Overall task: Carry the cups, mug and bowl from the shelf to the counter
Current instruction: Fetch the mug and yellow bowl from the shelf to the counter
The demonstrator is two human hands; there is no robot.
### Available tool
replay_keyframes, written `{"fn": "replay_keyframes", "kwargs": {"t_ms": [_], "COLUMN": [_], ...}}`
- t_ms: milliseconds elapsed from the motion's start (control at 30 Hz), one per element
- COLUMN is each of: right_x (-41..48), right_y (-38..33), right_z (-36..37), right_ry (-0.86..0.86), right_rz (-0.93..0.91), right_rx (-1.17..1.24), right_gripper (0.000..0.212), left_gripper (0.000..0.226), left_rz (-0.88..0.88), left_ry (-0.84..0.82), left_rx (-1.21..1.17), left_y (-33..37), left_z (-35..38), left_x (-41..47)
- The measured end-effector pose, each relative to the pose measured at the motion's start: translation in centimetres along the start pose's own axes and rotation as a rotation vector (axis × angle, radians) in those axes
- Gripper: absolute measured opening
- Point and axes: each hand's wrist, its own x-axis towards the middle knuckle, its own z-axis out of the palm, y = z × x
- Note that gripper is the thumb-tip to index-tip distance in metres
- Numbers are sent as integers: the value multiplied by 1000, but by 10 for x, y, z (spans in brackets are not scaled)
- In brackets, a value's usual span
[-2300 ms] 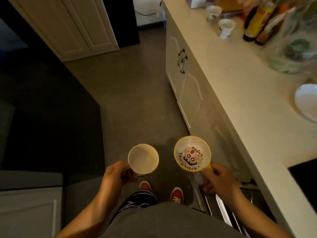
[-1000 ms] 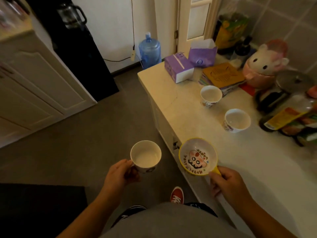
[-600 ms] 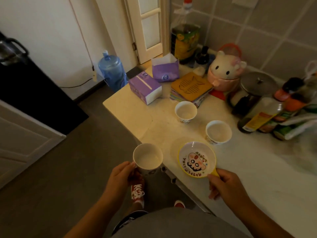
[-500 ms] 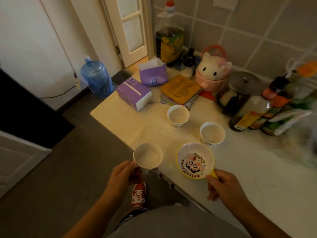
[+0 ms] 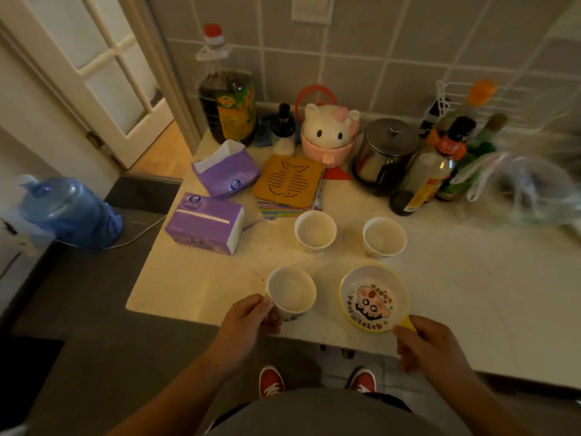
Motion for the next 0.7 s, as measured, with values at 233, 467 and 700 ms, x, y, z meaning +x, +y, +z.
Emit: {"fn": "replay_keyframes", "kwargs": {"t_ms": [233, 467, 700], "right_x": [-20, -23, -22], "right_y": [-5, -7, -4], "right_z": [12, 15, 13], "right_ry": [98, 167, 175], "right_rz": [42, 44, 37], "right_rx": [21, 31, 26], "right_gripper": [23, 25, 23], "left_gripper": [32, 23, 16], "left_rz": [-39, -8, 68], "left_ry": [-111, -217, -150], "left_rx": [-2, 346, 469], "left_y": [5, 11, 12], "left_z": [-4, -13, -12], "left_x": [24, 32, 39]}}
